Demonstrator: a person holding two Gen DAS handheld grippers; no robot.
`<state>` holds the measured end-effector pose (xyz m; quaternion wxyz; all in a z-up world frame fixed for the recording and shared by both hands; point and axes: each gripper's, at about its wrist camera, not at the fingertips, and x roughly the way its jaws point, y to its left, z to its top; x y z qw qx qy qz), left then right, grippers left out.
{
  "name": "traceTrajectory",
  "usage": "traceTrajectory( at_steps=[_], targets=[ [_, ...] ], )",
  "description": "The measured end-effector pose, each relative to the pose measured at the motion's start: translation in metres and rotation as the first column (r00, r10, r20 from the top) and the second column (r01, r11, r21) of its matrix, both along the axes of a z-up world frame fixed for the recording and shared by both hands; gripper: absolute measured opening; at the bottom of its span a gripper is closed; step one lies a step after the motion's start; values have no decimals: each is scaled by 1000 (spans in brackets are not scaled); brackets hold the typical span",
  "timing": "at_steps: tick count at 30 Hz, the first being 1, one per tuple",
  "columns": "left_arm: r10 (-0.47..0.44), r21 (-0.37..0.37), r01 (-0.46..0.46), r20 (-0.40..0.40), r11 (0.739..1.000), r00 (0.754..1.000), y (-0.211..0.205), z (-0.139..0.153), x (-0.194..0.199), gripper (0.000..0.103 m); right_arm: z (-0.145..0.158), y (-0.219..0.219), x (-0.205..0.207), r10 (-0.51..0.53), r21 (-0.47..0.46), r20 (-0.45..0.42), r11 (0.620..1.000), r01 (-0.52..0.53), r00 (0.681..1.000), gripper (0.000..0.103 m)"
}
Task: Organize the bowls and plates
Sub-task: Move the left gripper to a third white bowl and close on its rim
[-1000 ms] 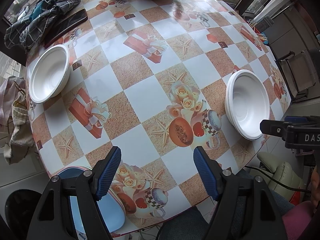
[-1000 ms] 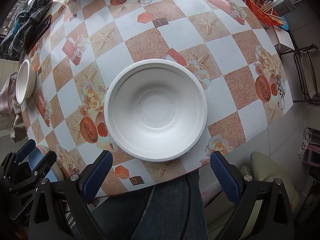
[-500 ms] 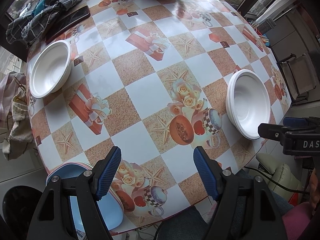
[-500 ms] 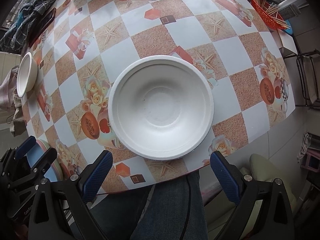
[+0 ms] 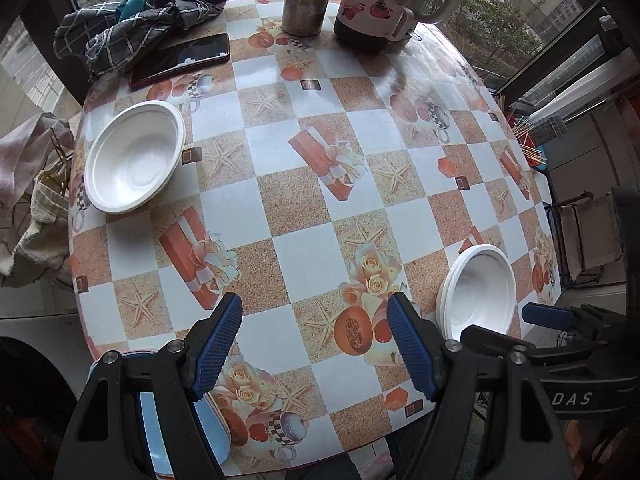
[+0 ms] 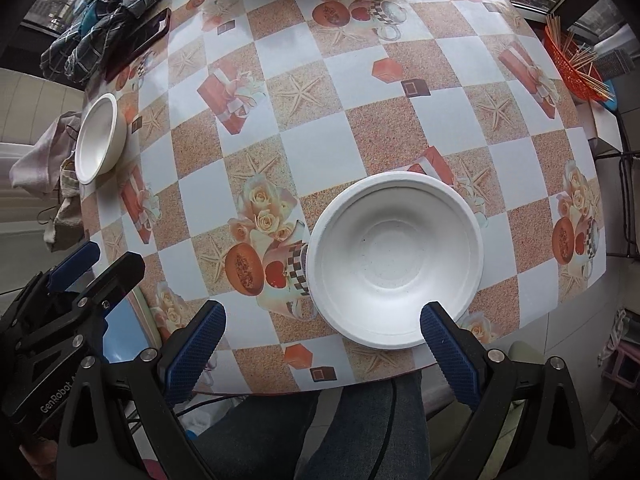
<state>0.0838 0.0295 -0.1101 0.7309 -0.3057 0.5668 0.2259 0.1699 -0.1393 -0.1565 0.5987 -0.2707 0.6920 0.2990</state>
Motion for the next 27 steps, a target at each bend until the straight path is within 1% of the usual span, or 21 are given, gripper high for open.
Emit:
traceTrajectory(
  at_steps=[3, 8, 11, 17, 20, 25, 27],
  targets=[
    [72, 27, -72, 16, 997, 997, 28, 7, -1, 78, 2, 25, -2, 31, 13, -8, 999, -31, 999, 99],
    [181, 74, -181, -2, 981, 983, 74, 7, -17, 78, 0, 69, -11, 107, 32, -16, 994, -106, 994, 99],
    [248, 89, -245, -21, 965, 969, 102, 1, -32, 78, -5, 96, -17, 146, 39, -25, 989, -144, 989, 99],
    [365, 131, -354, -66, 926, 929, 155, -18, -59, 78, -22, 150, -33, 223, 38, -33, 974, -222, 974, 99],
    [392, 139, -379, -79, 915, 917, 176, -29, -69, 78, -34, 179, -40, 255, 39, -36, 967, -253, 966, 99],
    [357, 161, -335, -133, 928, 925, 199, -52, -68, 78, -50, 219, -49, 280, 52, -39, 959, -278, 959, 99],
    [356, 163, -334, -131, 928, 925, 208, -58, -68, 78, -57, 232, -51, 281, 58, -45, 959, -278, 959, 99]
  ],
)
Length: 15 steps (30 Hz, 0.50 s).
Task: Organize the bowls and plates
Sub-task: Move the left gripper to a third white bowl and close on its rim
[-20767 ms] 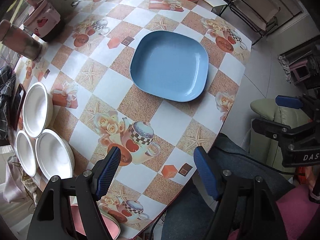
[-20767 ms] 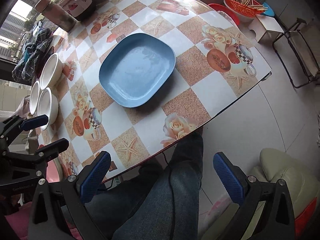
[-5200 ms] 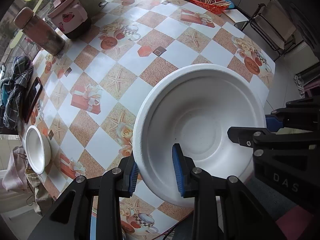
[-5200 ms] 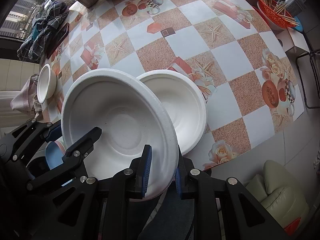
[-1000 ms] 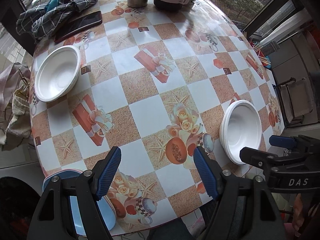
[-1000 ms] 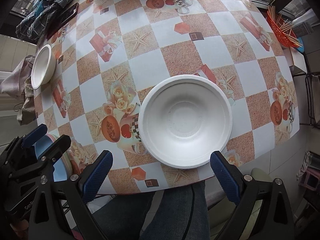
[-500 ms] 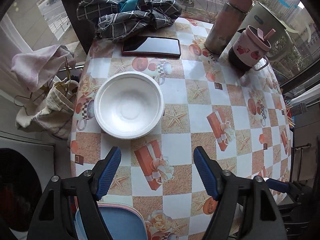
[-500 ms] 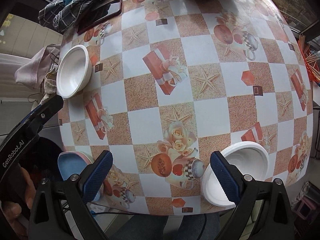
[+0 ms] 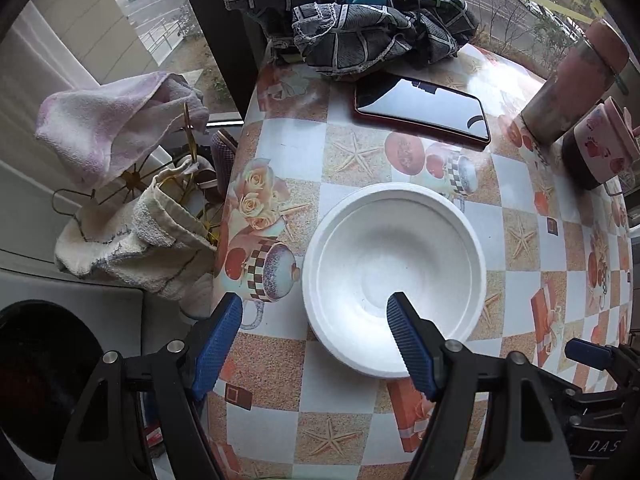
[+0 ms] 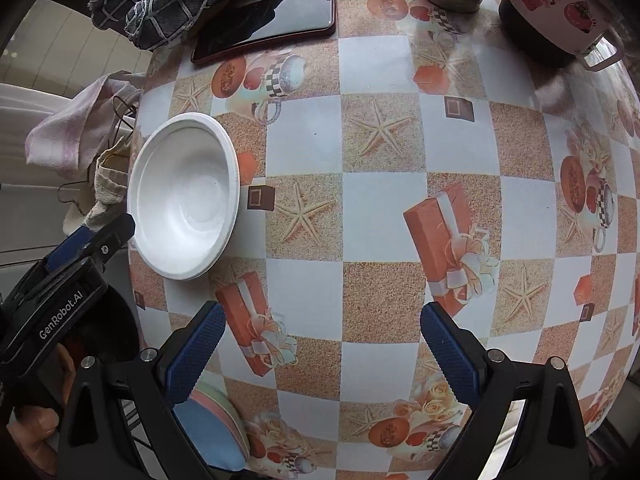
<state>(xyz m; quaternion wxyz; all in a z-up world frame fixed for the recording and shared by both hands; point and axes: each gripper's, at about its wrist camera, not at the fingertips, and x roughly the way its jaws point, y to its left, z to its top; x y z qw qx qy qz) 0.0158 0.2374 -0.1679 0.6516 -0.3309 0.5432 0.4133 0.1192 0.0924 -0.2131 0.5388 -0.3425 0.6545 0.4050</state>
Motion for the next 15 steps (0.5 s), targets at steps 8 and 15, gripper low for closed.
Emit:
traceTrajectory(
  at_steps=[8, 15],
  targets=[
    [-31, -34, 29, -40, 999, 999, 27, -30, 12, 78, -26, 40, -10, -8, 19, -26, 1000, 8, 1000, 99],
    [-31, -77, 25, -71, 997, 997, 43, -54, 14, 78, -40, 63, -16, 7, 40, -24, 999, -6, 1000, 98]
  ],
)
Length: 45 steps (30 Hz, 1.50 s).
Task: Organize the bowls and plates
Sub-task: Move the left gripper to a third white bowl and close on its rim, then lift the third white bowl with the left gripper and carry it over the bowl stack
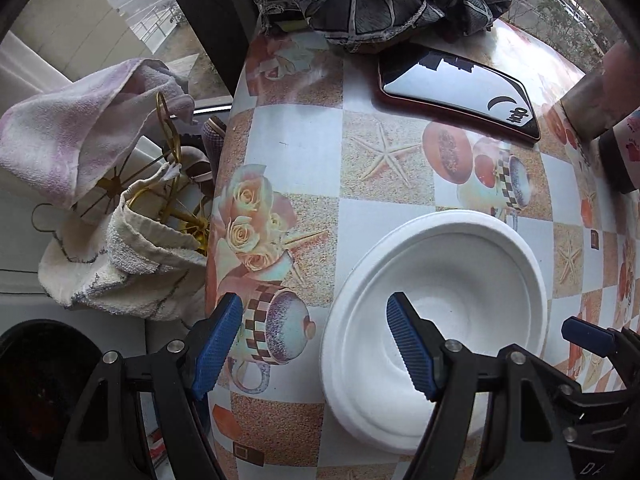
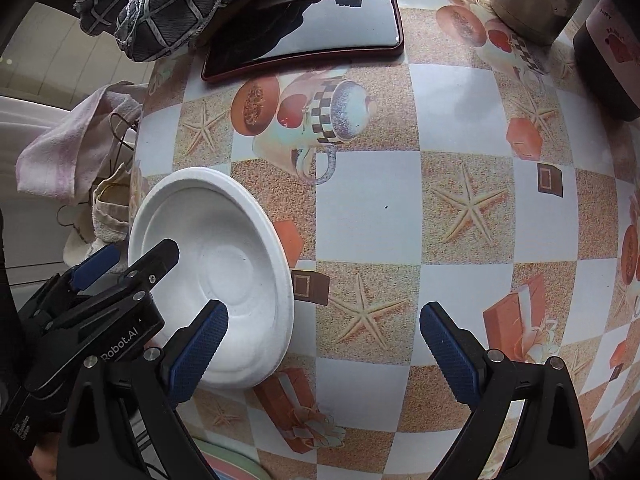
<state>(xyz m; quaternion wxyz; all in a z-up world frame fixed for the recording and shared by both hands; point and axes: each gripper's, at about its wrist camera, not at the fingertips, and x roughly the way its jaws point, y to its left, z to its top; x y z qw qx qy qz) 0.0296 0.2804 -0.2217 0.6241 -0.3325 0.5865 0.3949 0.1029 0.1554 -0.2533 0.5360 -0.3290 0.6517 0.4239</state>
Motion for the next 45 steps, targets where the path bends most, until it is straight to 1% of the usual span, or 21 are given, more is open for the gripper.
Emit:
traceTrajectory(
  at_steps=[1, 2, 3, 4, 5, 6, 7, 8, 9, 10, 11, 13, 16, 19, 28, 33, 38, 41, 45],
  targets=[
    [-3, -9, 3, -5, 1000, 1000, 1, -3, 1, 78, -1, 1, 0, 0, 3, 0, 1000, 0, 1000, 98],
    [-8, -18, 8, -13, 1000, 1000, 2, -7, 2, 78, -3, 3, -1, 4, 4, 4, 1000, -4, 1000, 93],
    [-13, -29, 12, -24, 999, 1000, 2, -10, 3, 78, -5, 3, -2, 9, -1, 4, 1000, -9, 1000, 80],
    [-19, -41, 17, -30, 999, 999, 1, -14, 5, 76, -8, 4, -4, 16, -17, 9, 1000, -16, 1000, 71],
    [-25, -51, 23, -35, 998, 999, 0, -17, 6, 74, -11, 4, -5, 19, -37, 13, 999, -19, 1000, 59],
    [-28, -46, 27, -34, 999, 999, -2, -17, 8, 72, -14, 3, -6, 16, -52, 7, 999, -16, 1000, 57],
    [-32, -44, 31, -30, 999, 999, -4, -17, 9, 68, -12, 3, -6, 13, -36, 8, 999, -12, 1000, 57],
    [-39, -49, 38, -17, 998, 999, -5, -16, 10, 63, -12, 4, -8, 15, -31, -10, 999, -15, 1000, 50],
    [-46, -61, 46, -3, 997, 999, -5, -15, 12, 51, -14, 4, -8, 20, -30, -31, 999, -20, 999, 41],
    [-56, -69, 56, 2, 996, 998, -8, -14, 16, 40, -14, 4, -9, 25, -30, -41, 999, -26, 999, 39],
    [-69, -75, 69, -1, 995, 998, -11, -13, 20, 40, -14, 4, -10, 31, -29, -42, 999, -32, 999, 37],
    [-93, -81, 92, -8, 992, 996, -18, -13, 28, 38, -14, 2, -12, 35, -28, -64, 999, -36, 997, 22],
    [-106, -96, 105, -4, 990, 994, -34, -14, 36, 37, -15, -11, -9, 31, -47, -67, 998, -34, 997, 20],
    [-160, -99, 158, -10, 982, 987, -61, -13, 46, 37, -12, -30, -1, 35, -60, -59, 997, -39, 998, 20],
    [-223, -129, 221, -3, 967, 975, -157, -8, 68, 38, -5, -127, 31, -53, -119, -60, 992, 45, 997, 20],
    [-267, -158, 262, -10, 952, 964, -209, -7, 66, 38, -1, -182, 35, -89, -149, -68, 986, 78, 994, 20],
    [-306, -187, 299, -9, 936, 952, -259, -6, 51, 38, 2, -235, 24, -83, -182, -63, 981, 70, 995, 21],
    [-357, -195, 347, -14, 917, 934, -288, -6, 42, 37, 4, -262, 15, -68, -198, -58, 979, 56, 996, 21],
    [-446, -196, 433, -24, 880, 895, -317, -6, 37, 39, 3, -291, 5, -68, -216, -64, 975, 52, 996, 22]
  ],
)
